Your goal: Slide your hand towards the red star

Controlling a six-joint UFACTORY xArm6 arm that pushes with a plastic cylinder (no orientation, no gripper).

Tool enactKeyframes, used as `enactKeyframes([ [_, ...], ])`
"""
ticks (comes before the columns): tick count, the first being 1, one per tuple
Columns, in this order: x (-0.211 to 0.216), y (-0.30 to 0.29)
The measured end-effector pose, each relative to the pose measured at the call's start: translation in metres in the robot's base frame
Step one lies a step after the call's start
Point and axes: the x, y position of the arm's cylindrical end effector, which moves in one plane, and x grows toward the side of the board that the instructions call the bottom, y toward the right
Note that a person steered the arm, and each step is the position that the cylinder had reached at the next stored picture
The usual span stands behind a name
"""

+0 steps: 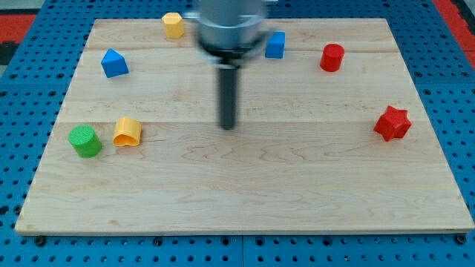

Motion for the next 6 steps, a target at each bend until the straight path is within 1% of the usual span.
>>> enactKeyframes([
  [1, 0.042, 0.091],
  [2, 0.024, 0.106],
  [3, 0.010, 0.166],
  [4, 0.003, 0.198],
  [6, 0.002, 0.213],
])
